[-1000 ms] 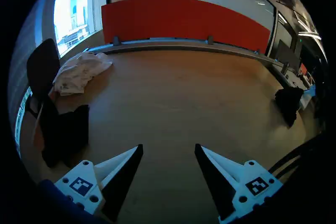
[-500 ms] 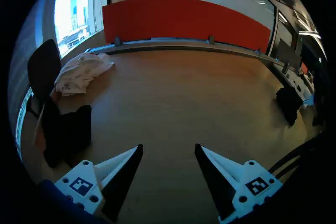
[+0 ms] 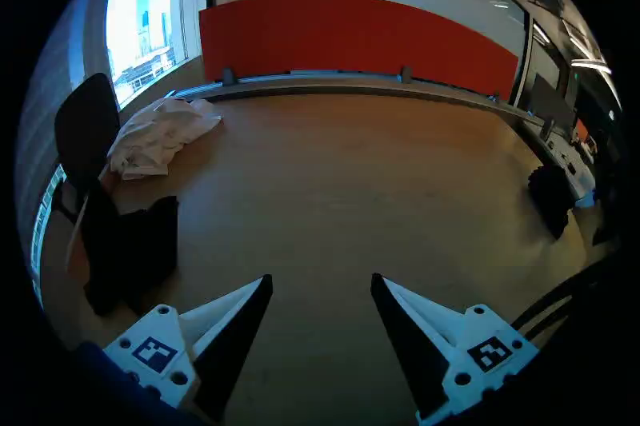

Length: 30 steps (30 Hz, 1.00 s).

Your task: Fold towel

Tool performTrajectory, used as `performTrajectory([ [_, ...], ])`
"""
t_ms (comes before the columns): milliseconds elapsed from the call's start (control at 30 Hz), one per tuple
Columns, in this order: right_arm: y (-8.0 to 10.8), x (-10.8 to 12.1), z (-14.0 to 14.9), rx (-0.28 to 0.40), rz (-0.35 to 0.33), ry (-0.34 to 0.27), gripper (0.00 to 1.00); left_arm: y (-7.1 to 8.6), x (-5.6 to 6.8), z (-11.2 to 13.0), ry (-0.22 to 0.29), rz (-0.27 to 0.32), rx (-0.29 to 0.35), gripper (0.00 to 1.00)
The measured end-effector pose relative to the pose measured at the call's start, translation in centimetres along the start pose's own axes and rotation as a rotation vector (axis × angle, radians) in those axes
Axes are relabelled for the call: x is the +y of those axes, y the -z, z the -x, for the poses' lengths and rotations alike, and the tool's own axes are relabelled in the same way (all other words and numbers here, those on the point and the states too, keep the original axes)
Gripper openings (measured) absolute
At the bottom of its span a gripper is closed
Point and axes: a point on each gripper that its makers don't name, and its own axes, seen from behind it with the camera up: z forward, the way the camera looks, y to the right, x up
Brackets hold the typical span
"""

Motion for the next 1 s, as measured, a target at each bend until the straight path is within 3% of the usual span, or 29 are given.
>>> performTrajectory([
  [533,0.3,-0.6,-0.1,0.031,0.006,-0.015,0.05,0.1,0.0,-0.1,0.0,0.002,0.002,0.91],
  [767,1.1,-0.8,0.2,0.06,0.018,-0.033,0.1,0.1,-0.1,0.1,0.003,0.004,0.003,0.91],
  [833,1.3,-0.9,0.4,0.063,0.02,-0.04,0.18,0.1,-0.1,0.1,0.003,0.005,0.004,0.91],
  [933,1.6,-0.8,0.6,0.071,0.029,-0.046,0.45,0.2,-0.1,0.1,0.002,0.007,0.006,0.91],
  [1000,1.8,-0.7,0.6,0.078,0.038,-0.048,0.56,0.2,-0.2,0.1,0.002,0.007,0.007,0.91],
])
